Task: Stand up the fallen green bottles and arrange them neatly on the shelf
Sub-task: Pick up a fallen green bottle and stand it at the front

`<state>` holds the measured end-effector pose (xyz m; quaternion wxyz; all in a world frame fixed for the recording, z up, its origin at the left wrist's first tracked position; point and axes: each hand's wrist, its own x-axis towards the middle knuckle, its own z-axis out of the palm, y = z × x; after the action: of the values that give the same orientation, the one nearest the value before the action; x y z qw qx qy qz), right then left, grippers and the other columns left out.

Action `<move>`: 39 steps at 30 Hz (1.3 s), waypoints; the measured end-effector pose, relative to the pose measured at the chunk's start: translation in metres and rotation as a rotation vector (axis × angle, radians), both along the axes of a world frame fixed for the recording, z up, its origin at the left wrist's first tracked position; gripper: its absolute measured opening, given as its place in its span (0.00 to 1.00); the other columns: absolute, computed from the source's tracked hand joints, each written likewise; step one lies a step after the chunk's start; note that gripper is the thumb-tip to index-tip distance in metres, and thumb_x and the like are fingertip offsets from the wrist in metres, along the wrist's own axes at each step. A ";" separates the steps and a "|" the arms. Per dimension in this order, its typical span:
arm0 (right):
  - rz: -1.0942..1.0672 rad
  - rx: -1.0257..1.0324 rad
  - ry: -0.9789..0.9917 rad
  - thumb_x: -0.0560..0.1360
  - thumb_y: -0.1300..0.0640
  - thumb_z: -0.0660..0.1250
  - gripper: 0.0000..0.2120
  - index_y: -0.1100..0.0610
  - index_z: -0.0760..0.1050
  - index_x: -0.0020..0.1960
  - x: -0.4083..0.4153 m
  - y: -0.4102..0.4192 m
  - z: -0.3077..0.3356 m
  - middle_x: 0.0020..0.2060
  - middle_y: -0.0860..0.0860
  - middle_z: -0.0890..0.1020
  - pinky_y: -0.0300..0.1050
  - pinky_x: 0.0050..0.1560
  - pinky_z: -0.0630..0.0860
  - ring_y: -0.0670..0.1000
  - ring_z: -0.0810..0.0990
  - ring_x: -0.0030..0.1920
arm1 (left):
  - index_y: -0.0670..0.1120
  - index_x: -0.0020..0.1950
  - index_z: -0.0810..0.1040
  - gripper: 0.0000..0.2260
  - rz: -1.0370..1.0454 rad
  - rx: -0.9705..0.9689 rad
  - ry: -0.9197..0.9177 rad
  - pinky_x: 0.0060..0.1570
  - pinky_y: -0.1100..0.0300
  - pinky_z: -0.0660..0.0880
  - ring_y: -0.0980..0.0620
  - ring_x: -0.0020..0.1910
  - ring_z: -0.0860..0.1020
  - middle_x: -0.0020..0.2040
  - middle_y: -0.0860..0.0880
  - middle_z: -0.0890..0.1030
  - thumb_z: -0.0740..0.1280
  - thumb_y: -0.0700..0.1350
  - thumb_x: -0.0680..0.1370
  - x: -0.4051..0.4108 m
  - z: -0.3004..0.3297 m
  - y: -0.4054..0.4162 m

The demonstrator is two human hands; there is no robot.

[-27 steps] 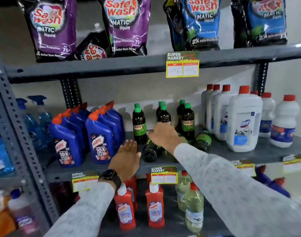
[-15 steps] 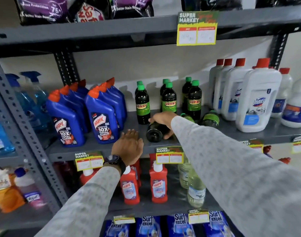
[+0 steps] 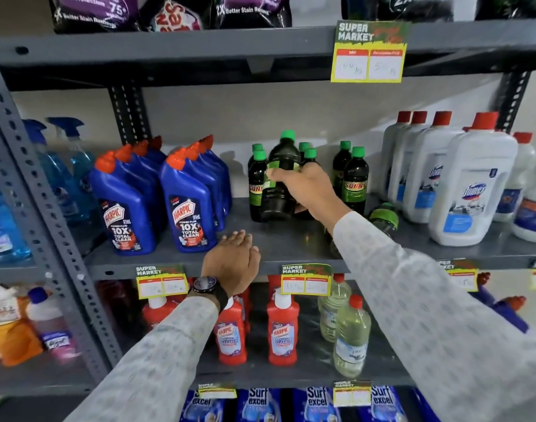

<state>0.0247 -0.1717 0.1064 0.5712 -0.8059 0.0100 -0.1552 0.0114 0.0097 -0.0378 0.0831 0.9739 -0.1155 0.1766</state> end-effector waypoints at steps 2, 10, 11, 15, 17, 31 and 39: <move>-0.064 -0.094 -0.108 0.66 0.35 0.77 0.32 0.57 0.73 0.57 -0.002 0.001 -0.012 0.50 0.51 0.84 0.53 0.48 0.83 0.54 0.84 0.48 | 0.41 0.78 0.67 0.31 0.003 0.006 -0.013 0.79 0.50 0.57 0.46 0.79 0.64 0.79 0.43 0.68 0.45 0.55 0.81 0.000 -0.001 0.000; -0.110 -0.248 -0.220 0.70 0.40 0.78 0.28 0.54 0.67 0.55 -0.001 0.009 -0.084 0.46 0.47 0.81 0.46 0.42 0.72 0.52 0.81 0.43 | 0.42 0.75 0.71 0.30 0.002 0.048 -0.056 0.76 0.50 0.63 0.45 0.76 0.70 0.76 0.42 0.72 0.43 0.55 0.81 -0.002 0.000 0.001; -0.111 -0.256 -0.235 0.70 0.40 0.78 0.28 0.53 0.67 0.55 0.000 0.010 -0.088 0.46 0.47 0.81 0.46 0.42 0.73 0.51 0.81 0.43 | 0.42 0.74 0.72 0.31 0.002 0.059 -0.060 0.76 0.49 0.64 0.45 0.75 0.70 0.76 0.42 0.73 0.43 0.55 0.81 -0.002 -0.001 0.002; -0.112 -0.249 -0.249 0.68 0.40 0.78 0.29 0.51 0.66 0.56 0.003 0.012 -0.092 0.48 0.46 0.81 0.47 0.45 0.77 0.50 0.81 0.45 | 0.42 0.74 0.73 0.31 0.003 0.043 -0.066 0.76 0.49 0.64 0.46 0.75 0.71 0.75 0.42 0.73 0.44 0.56 0.81 0.000 -0.002 0.001; -0.083 -0.226 -0.248 0.67 0.38 0.77 0.30 0.49 0.66 0.57 0.004 0.011 -0.095 0.51 0.47 0.81 0.50 0.49 0.79 0.51 0.82 0.49 | 0.43 0.75 0.72 0.30 0.008 0.042 -0.061 0.76 0.50 0.64 0.47 0.75 0.70 0.76 0.43 0.72 0.45 0.55 0.82 0.000 -0.002 0.001; 0.184 -0.063 -0.169 0.70 0.54 0.80 0.31 0.53 0.73 0.69 0.013 -0.003 -0.107 0.59 0.50 0.82 0.49 0.62 0.79 0.50 0.82 0.58 | 0.43 0.76 0.71 0.29 0.023 0.046 -0.062 0.78 0.52 0.61 0.49 0.77 0.68 0.77 0.44 0.71 0.45 0.54 0.82 -0.001 -0.001 -0.001; 0.303 0.028 -0.142 0.69 0.52 0.78 0.33 0.48 0.72 0.71 0.021 -0.009 -0.111 0.58 0.46 0.84 0.53 0.66 0.78 0.48 0.83 0.60 | 0.44 0.75 0.72 0.28 0.023 0.025 -0.082 0.77 0.53 0.61 0.49 0.76 0.69 0.76 0.44 0.72 0.47 0.53 0.82 0.000 -0.004 -0.001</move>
<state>0.0455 -0.1807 -0.0048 0.5984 -0.7772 -0.1502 -0.1236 0.0115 0.0091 -0.0416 0.0643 0.9680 -0.1099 0.2160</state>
